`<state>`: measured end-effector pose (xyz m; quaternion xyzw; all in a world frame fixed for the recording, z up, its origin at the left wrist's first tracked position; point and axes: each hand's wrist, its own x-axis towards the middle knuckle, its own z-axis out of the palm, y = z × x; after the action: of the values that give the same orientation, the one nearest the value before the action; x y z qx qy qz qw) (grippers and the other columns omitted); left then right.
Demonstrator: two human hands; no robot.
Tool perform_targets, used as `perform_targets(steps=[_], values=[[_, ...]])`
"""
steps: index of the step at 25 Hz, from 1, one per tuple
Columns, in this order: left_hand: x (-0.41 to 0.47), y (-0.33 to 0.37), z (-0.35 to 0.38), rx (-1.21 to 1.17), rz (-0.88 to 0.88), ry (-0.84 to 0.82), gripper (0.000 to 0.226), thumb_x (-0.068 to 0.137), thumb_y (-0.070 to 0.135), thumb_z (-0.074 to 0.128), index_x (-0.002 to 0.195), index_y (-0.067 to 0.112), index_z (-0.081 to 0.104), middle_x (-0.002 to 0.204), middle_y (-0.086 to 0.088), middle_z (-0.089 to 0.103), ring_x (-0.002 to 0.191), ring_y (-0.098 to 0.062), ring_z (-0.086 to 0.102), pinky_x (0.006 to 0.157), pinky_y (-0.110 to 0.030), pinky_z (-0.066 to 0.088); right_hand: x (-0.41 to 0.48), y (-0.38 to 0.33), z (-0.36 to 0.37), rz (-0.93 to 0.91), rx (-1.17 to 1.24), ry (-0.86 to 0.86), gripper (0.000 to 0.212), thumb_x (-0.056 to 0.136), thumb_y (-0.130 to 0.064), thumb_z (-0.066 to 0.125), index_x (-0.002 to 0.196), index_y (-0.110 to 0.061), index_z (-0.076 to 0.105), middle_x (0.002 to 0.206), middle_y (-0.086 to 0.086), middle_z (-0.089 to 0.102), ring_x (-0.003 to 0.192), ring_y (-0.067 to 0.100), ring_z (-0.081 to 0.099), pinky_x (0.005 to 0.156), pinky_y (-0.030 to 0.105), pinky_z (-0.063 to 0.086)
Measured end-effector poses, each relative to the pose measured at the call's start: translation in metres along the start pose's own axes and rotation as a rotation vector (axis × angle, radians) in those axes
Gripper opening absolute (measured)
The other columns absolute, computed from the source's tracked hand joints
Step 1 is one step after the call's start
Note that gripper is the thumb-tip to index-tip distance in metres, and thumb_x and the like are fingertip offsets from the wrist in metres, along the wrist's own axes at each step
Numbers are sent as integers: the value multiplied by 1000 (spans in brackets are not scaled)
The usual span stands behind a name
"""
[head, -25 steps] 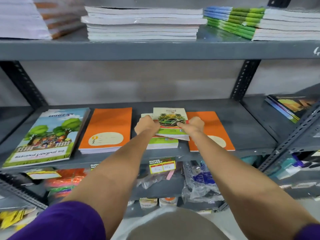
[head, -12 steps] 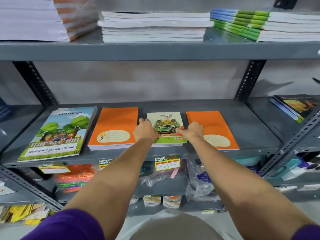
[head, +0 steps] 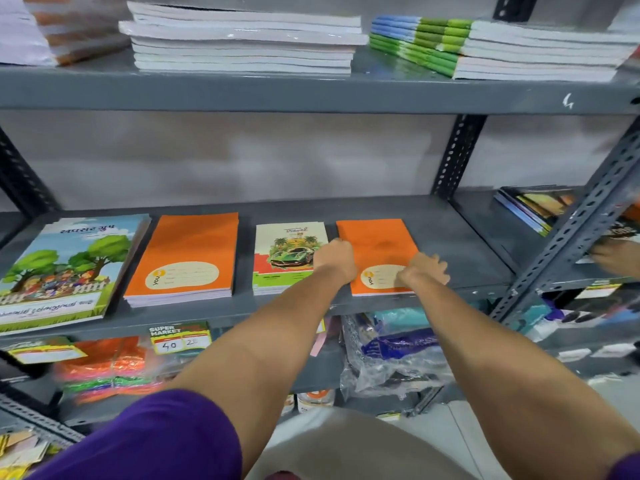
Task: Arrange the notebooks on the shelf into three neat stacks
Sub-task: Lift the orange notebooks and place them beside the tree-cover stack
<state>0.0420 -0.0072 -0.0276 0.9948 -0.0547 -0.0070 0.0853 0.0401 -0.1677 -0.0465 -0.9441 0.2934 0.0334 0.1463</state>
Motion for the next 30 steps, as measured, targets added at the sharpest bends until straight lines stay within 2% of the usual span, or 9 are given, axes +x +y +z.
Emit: perform_targets(steps=[5, 10, 12, 14, 17, 20, 25, 28, 30], values=[[11, 19, 17, 44, -63, -173, 27, 85, 19, 58, 109, 8, 64, 111, -8, 66, 99, -26, 64, 73, -33, 51, 11, 11, -5, 3, -13, -120, 62, 78, -43, 73, 128, -13, 51, 135, 13, 47, 125, 32, 44, 95, 42, 44], [22, 27, 16, -277, -224, -284, 27, 82, 21, 64, 107, 8, 63, 111, -8, 66, 99, -25, 64, 73, -32, 51, 22, 18, -2, 72, 39, -96, 57, 78, -43, 71, 123, -12, 55, 132, 13, 53, 123, 32, 46, 97, 44, 45], [25, 29, 19, -461, -252, -297, 30, 88, 16, 52, 115, 3, 54, 110, -14, 66, 89, -28, 65, 61, -30, 51, 25, 23, -1, 88, 25, -100, 65, 79, -46, 69, 130, -12, 48, 137, 14, 48, 127, 32, 42, 99, 45, 40], [26, 31, 20, -680, -263, -315, 34, 93, 14, 43, 125, 3, 38, 100, -17, 63, 67, -26, 58, 46, -29, 42, 25, 26, 0, 86, 17, -94, 73, 79, -48, 66, 136, -12, 38, 142, 15, 40, 130, 33, 37, 101, 46, 36], [30, 29, 15, -893, -226, -251, 34, 97, 21, 33, 129, 12, 39, 78, -10, 51, 54, -19, 42, 46, -25, 35, 24, 27, 1, 99, 97, -85, 77, 77, -50, 66, 137, -11, 37, 141, 17, 40, 130, 35, 37, 104, 46, 36], [28, 19, 5, -1036, -249, -161, 37, 98, 25, 34, 135, 24, 39, 74, -6, 49, 49, -16, 38, 42, -22, 30, 24, 21, -2, 59, 256, -121, 69, 75, -52, 64, 128, -10, 48, 134, 16, 51, 124, 37, 46, 104, 46, 41], [22, -27, -18, -1256, -295, -97, 30, 100, 25, 38, 129, 22, 46, 88, -9, 59, 64, -18, 52, 52, -25, 41, 10, -13, -9, 11, 656, -189, 71, 71, -55, 71, 120, -6, 53, 117, 13, 58, 114, 33, 55, 93, 39, 47], [15, -66, -34, -1271, -322, -59, 29, 100, 28, 39, 128, 26, 46, 99, -8, 66, 72, -17, 60, 50, -23, 46, -2, -48, -9, -50, 780, -171, 50, 79, -46, 67, 106, -5, 63, 111, 13, 64, 106, 33, 59, 85, 36, 47], [10, -97, -46, -1241, -343, -17, 30, 100, 28, 40, 129, 25, 46, 104, -9, 67, 72, -16, 59, 58, -30, 53, -15, -75, -9, -107, 770, -123, 32, 86, -34, 61, 100, -6, 66, 107, 14, 67, 102, 32, 62, 81, 35, 47]])
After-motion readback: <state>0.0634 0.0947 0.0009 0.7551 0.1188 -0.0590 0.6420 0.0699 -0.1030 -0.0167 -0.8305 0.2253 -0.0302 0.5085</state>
